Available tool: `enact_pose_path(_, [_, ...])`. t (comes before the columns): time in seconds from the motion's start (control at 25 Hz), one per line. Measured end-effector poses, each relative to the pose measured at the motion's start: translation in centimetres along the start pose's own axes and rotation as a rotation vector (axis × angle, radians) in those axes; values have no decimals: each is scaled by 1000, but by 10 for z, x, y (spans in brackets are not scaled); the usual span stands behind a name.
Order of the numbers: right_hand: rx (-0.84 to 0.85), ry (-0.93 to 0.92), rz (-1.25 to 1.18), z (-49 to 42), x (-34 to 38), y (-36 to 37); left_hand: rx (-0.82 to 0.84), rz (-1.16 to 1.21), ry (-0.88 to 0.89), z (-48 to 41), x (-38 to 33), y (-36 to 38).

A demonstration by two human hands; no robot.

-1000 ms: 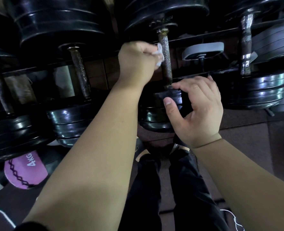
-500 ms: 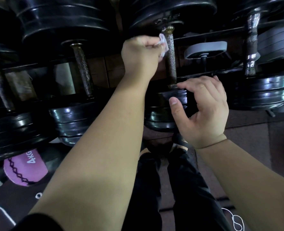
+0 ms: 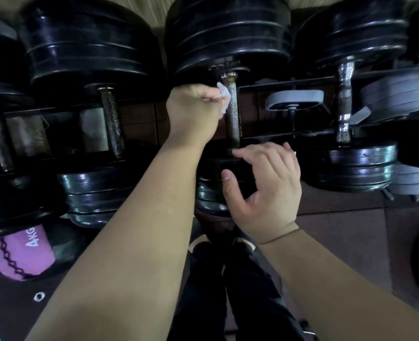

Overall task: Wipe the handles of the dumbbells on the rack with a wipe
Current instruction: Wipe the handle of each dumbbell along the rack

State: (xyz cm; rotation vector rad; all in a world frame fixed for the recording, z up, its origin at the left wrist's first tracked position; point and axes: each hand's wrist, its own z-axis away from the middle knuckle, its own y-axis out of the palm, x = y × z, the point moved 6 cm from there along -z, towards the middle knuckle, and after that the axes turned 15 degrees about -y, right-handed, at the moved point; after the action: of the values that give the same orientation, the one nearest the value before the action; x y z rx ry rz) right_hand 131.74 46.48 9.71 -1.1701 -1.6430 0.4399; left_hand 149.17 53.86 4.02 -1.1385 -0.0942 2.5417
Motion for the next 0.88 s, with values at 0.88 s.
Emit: enact_pose_path(0.88, [260, 15, -205, -28, 125, 95, -185, -254, 173, 59, 1, -221])
